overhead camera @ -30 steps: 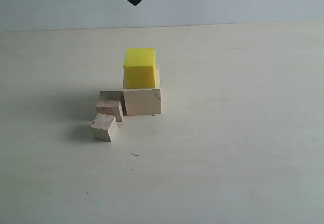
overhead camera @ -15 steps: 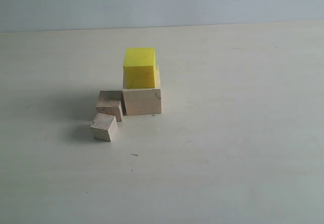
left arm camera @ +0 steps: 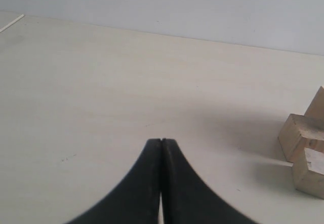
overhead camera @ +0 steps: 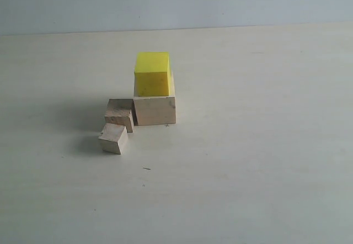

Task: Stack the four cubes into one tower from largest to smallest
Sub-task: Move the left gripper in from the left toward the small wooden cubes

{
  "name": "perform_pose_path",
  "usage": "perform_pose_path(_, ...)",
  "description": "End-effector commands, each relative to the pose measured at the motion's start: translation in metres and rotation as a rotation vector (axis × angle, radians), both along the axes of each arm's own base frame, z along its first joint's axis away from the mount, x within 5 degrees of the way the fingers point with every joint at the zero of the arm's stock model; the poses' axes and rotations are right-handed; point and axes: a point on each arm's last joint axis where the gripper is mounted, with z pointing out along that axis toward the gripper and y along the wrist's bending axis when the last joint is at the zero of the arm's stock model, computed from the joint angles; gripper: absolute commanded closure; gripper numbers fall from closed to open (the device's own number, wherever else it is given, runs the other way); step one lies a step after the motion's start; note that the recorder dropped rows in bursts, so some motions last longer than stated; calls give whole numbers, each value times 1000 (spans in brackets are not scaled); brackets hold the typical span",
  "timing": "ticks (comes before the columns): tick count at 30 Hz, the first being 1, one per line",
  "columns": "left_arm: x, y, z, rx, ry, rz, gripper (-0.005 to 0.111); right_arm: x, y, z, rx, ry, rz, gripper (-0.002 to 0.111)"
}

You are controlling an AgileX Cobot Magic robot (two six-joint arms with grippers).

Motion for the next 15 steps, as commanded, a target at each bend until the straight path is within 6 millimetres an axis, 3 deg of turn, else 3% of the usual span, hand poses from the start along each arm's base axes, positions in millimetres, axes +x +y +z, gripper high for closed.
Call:
perform_pose_path(1,2,1,11,124,-136,-21,107,-12,-5,4,-7,-7,15,108)
perform_pose_path(8,1,-2,42,137,-479,-23,107,-32,-9,14,-19,17,67,108)
perform_pose_path(15,0,-2,50,140,-563,-22,107,-50,-13,25,-20,14,98,108)
